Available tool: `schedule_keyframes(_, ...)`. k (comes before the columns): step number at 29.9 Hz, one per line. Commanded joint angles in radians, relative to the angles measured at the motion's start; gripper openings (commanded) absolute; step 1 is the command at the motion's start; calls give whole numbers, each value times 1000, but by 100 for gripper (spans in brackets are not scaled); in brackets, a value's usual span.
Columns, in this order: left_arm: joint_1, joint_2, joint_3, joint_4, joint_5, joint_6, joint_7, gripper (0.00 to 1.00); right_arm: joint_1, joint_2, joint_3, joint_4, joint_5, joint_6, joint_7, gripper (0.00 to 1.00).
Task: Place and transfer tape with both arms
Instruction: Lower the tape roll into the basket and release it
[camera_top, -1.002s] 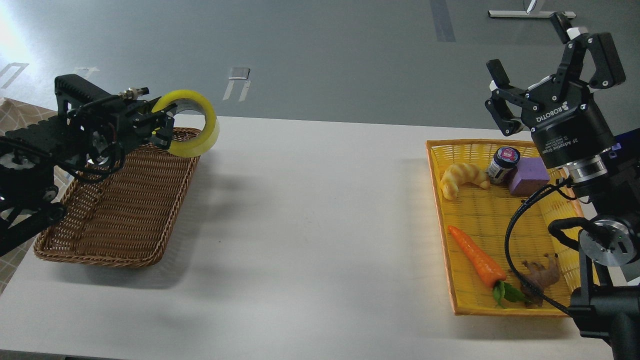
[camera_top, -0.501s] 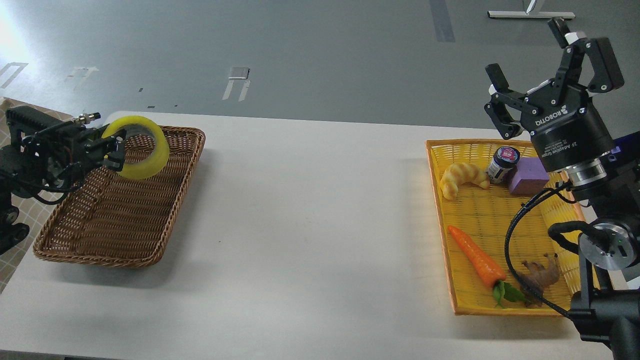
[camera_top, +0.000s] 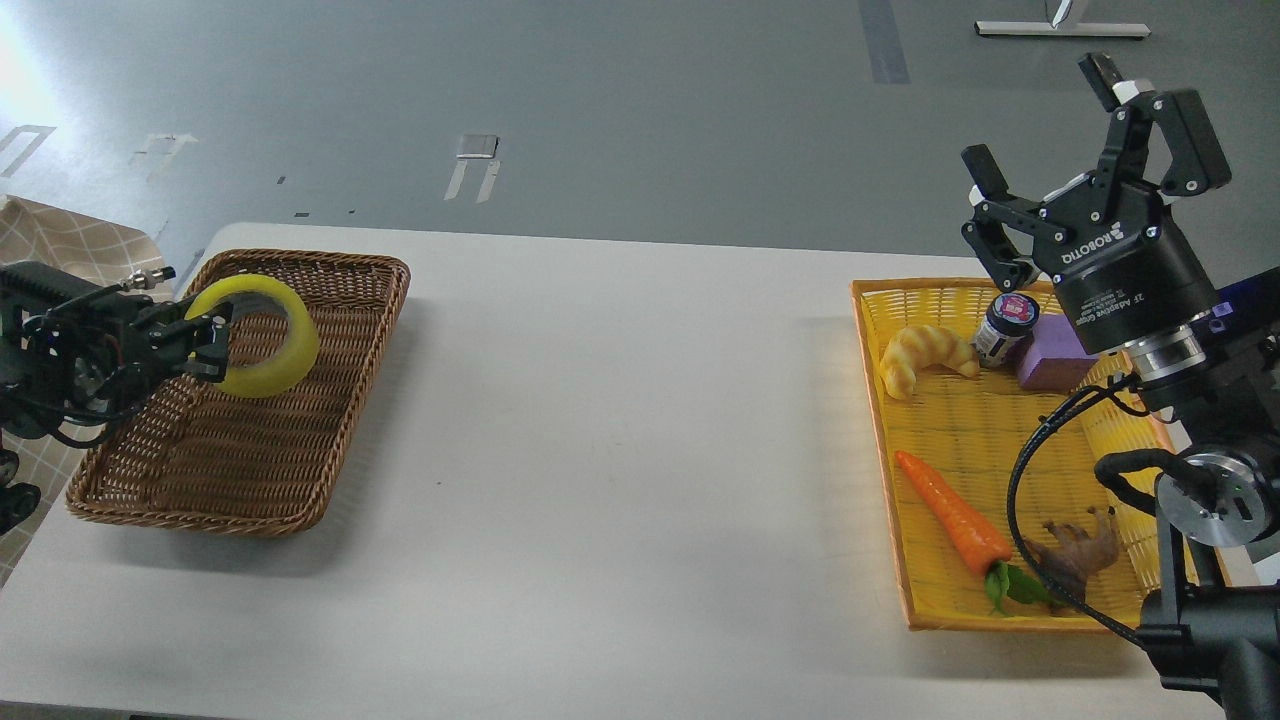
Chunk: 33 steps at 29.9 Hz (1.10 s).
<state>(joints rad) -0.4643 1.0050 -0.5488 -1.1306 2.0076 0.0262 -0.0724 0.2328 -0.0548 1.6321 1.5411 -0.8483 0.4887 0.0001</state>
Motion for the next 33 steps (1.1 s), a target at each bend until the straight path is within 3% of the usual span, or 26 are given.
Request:
schedule_keyframes(1, 18, -3, 0, 55, -1, 29, -24, 5, -1, 1, 0, 4, 0, 0, 0, 100)
schedule_keyframes(15, 42, -8, 1, 100, -58, 47, -99, 9, -17, 7, 0, 10, 0, 0, -2, 100)
schedule_keyframes(26, 49, -65, 1, 178, -58, 77, -147, 23, -43, 9, 0, 39, 0, 0, -8, 100)
schedule_keyframes(28, 49, -78, 1, 192, -58, 81, -149, 29, -44, 9, 0, 40, 0, 0, -8, 100)
schedule_keyframes(33, 47, -95, 1, 216, -56, 101, -150, 59, -49, 9, 0, 40, 0, 0, -8, 100)
